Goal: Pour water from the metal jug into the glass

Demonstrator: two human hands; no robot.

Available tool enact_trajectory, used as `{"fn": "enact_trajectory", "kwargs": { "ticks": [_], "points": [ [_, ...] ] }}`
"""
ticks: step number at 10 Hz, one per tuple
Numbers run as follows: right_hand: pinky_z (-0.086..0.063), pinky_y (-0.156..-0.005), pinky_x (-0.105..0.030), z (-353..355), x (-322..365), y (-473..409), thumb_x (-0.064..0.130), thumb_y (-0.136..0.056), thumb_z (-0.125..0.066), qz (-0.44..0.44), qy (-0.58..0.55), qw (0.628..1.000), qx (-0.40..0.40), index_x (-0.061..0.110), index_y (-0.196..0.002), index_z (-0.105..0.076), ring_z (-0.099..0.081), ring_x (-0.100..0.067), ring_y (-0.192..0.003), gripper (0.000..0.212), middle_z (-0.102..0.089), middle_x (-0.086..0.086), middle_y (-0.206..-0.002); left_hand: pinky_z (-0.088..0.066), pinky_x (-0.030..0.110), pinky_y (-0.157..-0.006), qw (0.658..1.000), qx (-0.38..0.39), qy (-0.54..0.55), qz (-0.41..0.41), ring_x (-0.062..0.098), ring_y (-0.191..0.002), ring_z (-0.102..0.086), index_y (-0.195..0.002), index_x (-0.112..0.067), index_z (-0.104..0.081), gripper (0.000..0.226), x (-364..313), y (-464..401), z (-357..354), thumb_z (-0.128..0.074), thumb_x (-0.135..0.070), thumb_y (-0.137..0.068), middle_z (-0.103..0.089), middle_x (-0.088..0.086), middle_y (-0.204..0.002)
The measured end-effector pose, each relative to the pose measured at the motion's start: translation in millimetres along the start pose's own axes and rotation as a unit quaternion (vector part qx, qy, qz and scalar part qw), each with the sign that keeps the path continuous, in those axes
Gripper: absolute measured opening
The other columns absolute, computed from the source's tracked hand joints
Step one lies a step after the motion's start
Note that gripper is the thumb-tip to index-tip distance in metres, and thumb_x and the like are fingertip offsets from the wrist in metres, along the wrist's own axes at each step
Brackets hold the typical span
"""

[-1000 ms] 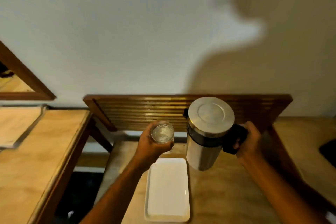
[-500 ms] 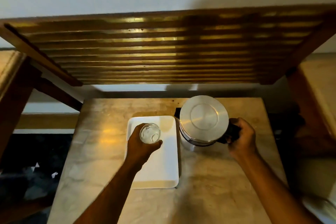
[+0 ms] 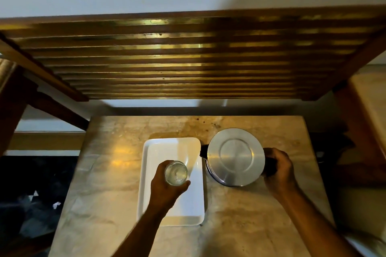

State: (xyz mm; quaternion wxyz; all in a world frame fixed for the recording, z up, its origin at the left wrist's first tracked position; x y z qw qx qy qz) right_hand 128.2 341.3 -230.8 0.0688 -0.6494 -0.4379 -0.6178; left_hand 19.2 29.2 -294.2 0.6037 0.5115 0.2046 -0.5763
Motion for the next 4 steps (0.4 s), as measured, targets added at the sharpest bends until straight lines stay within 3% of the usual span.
{"fn": "enact_trajectory", "kwargs": {
  "ticks": [1,2,3,4],
  "points": [
    [-0.035,-0.041,-0.021,2,-2,-1,0.023,-0.072,-0.045,0.009,0.054,0.998,0.017,0.016,-0.046,-0.058,-0.042,-0.019,-0.045,0.030,-0.048,-0.001,-0.044,-0.054,0.034,-0.089,1.000,0.015,-0.019,-0.006,0.006,-0.106,-0.060,-0.119,-0.031,-0.055,0.089,-4,0,-1,-0.096,-0.042,-0.040,-0.063,-0.014,-0.117],
    [-0.038,-0.044,-0.027,4,9,-1,0.018,-0.081,-0.045,0.029,0.132,0.990,0.039,-0.001,-0.054,-0.052,-0.046,-0.024,-0.046,0.033,-0.048,-0.013,-0.049,-0.048,0.044,-0.104,0.998,0.043,-0.045,0.009,0.017,-0.126,-0.053,-0.140,-0.029,-0.042,0.126,-16,6,4,-0.096,-0.059,-0.030,-0.054,-0.008,-0.139],
    [-0.046,-0.042,-0.024,6,26,-8,0.001,-0.086,-0.047,0.020,0.252,0.967,0.039,0.010,-0.055,-0.059,-0.057,-0.018,-0.049,0.035,-0.060,-0.006,-0.053,-0.040,0.047,-0.113,0.997,0.043,-0.065,0.021,0.021,-0.140,-0.041,-0.149,-0.031,-0.030,0.139,-47,8,20,-0.089,-0.072,-0.030,-0.040,-0.004,-0.156],
    [-0.049,-0.056,-0.024,-5,47,-3,0.007,-0.089,-0.058,0.049,0.332,0.941,0.030,0.023,-0.070,-0.065,-0.064,-0.020,-0.073,0.026,-0.068,-0.003,-0.077,-0.036,0.048,-0.113,0.994,0.014,-0.103,-0.031,0.027,-0.142,-0.038,-0.152,-0.027,-0.025,0.130,-97,9,49,-0.078,-0.078,-0.045,-0.035,0.002,-0.160]
  ]
}}
Point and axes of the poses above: each hand's wrist, its own y-axis away from the middle knuckle, its own z-axis out of the back of the hand, x = y × z, the point moved 9 cm from there along -y, towards the middle knuckle
